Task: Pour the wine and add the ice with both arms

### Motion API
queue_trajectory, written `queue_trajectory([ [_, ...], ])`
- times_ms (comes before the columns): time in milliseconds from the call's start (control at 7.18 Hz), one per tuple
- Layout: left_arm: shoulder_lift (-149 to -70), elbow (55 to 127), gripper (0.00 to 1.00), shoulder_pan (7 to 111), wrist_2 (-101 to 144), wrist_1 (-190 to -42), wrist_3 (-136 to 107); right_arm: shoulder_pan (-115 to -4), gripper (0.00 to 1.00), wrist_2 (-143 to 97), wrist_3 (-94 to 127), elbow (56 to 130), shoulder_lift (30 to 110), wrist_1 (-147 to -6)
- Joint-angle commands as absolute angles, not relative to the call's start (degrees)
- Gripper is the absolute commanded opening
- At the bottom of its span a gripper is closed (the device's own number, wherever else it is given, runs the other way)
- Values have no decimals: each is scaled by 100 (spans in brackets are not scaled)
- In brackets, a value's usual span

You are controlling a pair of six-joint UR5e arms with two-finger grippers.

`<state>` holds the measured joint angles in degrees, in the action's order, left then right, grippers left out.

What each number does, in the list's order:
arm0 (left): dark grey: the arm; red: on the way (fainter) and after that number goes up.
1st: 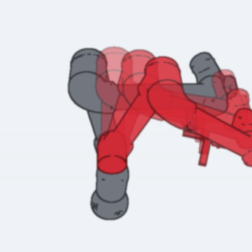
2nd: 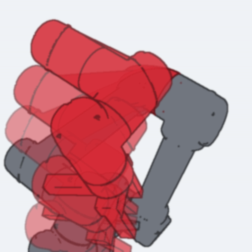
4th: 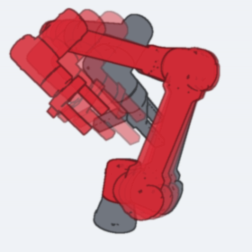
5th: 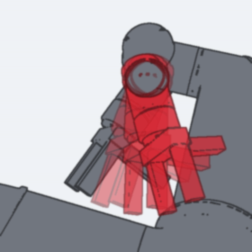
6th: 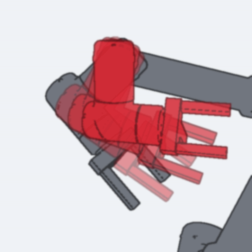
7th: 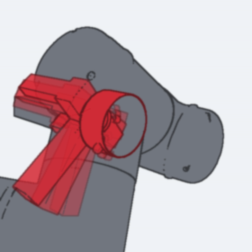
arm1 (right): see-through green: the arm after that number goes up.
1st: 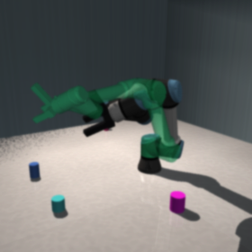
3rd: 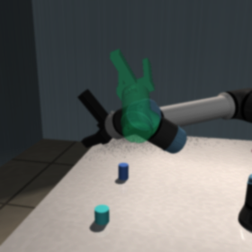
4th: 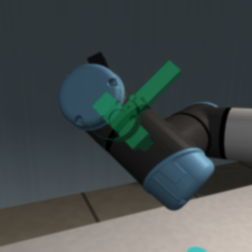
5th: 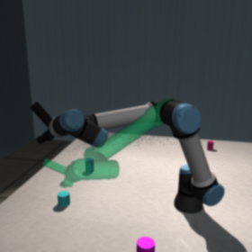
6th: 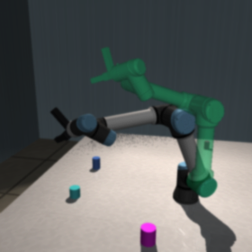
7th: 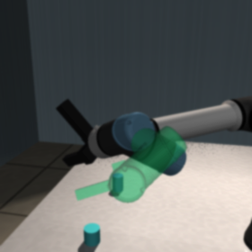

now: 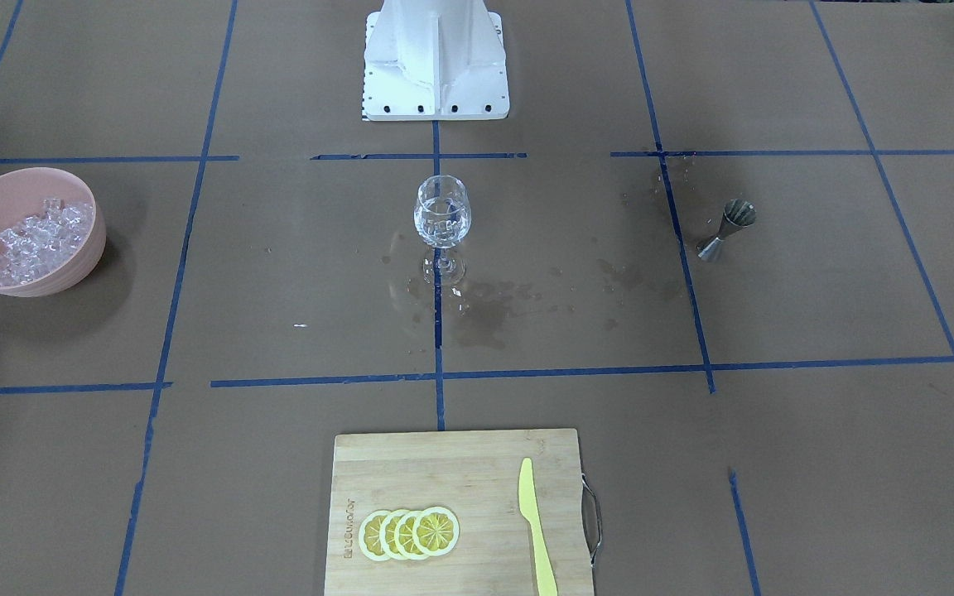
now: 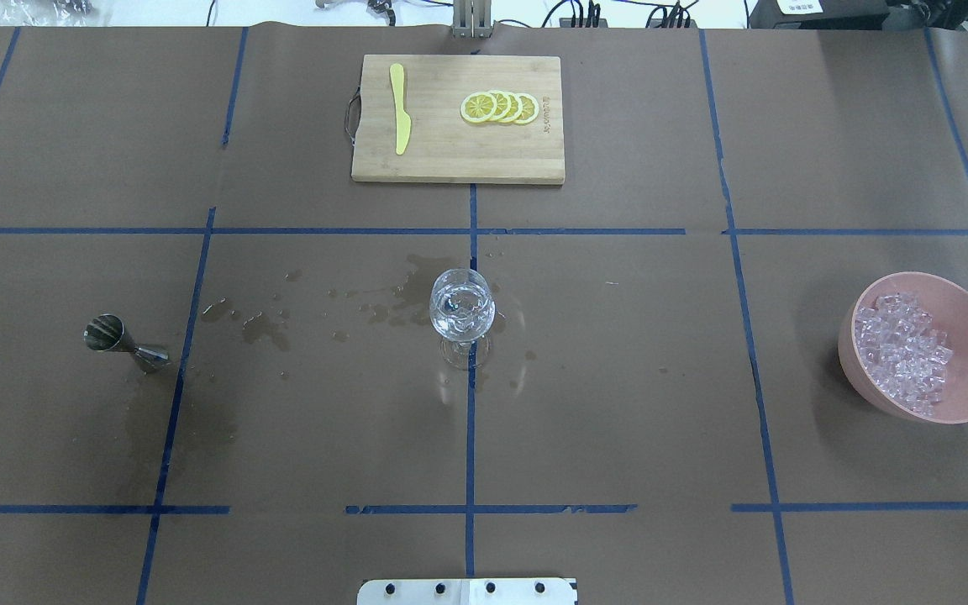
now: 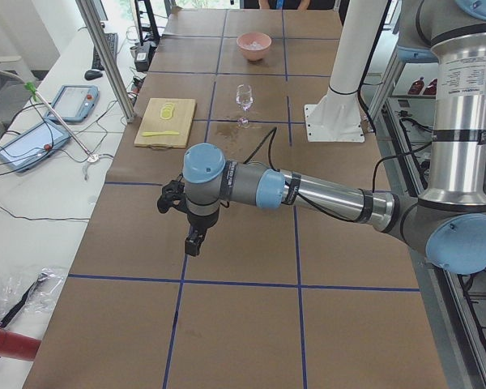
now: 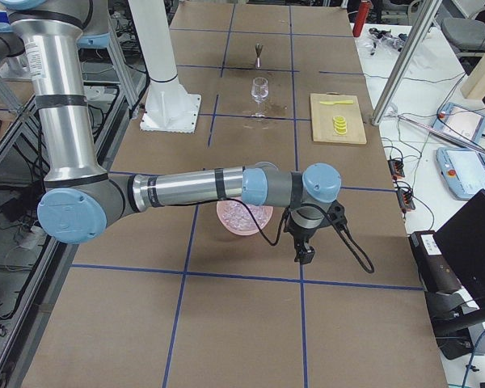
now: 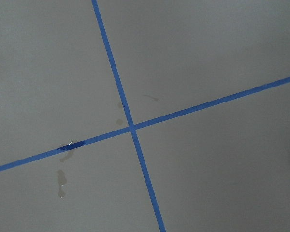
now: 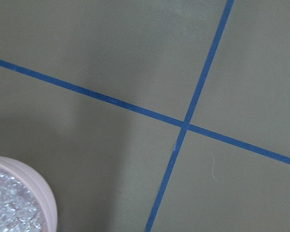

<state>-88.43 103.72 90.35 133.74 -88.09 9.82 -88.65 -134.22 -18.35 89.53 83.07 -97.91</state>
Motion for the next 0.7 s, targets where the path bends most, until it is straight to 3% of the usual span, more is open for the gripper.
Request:
queue_trajectory([
  [0, -8833, 10196, 100, 9026, 13377, -8815, 967, -8964, 100, -13491, -1462, 8640, 8516, -9176],
  [557, -8851, 9643, 100, 9026, 13395, -8832, 661, -9368, 100, -13614, -1222, 8640, 8534, -9149],
])
